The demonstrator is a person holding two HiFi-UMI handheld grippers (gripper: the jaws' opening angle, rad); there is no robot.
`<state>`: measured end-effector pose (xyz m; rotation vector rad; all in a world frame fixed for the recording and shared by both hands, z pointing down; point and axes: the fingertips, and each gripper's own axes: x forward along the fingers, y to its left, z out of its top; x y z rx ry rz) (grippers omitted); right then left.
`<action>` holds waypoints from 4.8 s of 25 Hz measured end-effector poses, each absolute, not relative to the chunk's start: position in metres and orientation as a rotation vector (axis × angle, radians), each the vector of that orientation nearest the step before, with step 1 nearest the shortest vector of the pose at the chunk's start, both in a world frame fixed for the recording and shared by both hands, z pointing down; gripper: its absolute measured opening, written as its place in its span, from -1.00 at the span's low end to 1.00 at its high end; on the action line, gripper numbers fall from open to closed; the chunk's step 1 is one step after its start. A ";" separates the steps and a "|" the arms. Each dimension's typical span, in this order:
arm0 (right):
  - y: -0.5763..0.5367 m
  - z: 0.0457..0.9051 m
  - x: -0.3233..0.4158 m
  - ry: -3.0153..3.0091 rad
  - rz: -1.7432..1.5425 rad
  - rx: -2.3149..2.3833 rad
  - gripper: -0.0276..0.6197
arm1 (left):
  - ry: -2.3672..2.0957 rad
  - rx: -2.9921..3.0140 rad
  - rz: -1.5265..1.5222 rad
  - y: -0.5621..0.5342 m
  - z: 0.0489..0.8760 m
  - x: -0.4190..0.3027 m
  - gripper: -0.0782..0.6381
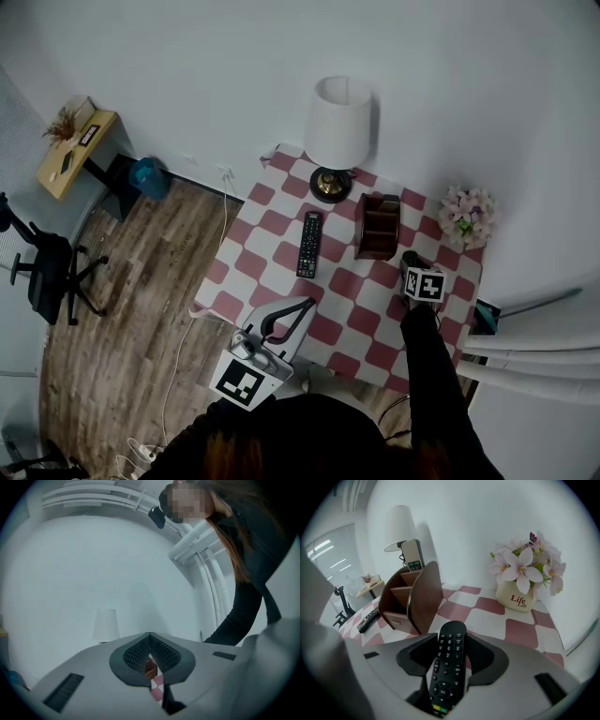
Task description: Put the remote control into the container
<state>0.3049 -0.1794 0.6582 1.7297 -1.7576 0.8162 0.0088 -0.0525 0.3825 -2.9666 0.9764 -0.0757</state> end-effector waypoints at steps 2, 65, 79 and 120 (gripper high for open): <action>-0.180 0.647 0.303 -1.799 0.796 1.753 -0.31 | 0.979 -2.965 -0.071 -0.052 0.382 0.009 -0.78; -0.261 0.536 0.202 -2.312 0.118 1.867 -0.56 | 1.057 -2.946 -0.098 -0.060 0.390 -0.020 -0.78; -0.250 0.499 0.202 -2.395 0.048 1.899 -0.57 | 1.060 -2.963 -0.077 -0.055 0.386 -0.020 -0.78; -0.054 0.390 0.135 -2.599 0.043 1.781 -0.87 | 1.027 -2.958 0.031 -0.057 0.383 -0.016 -0.78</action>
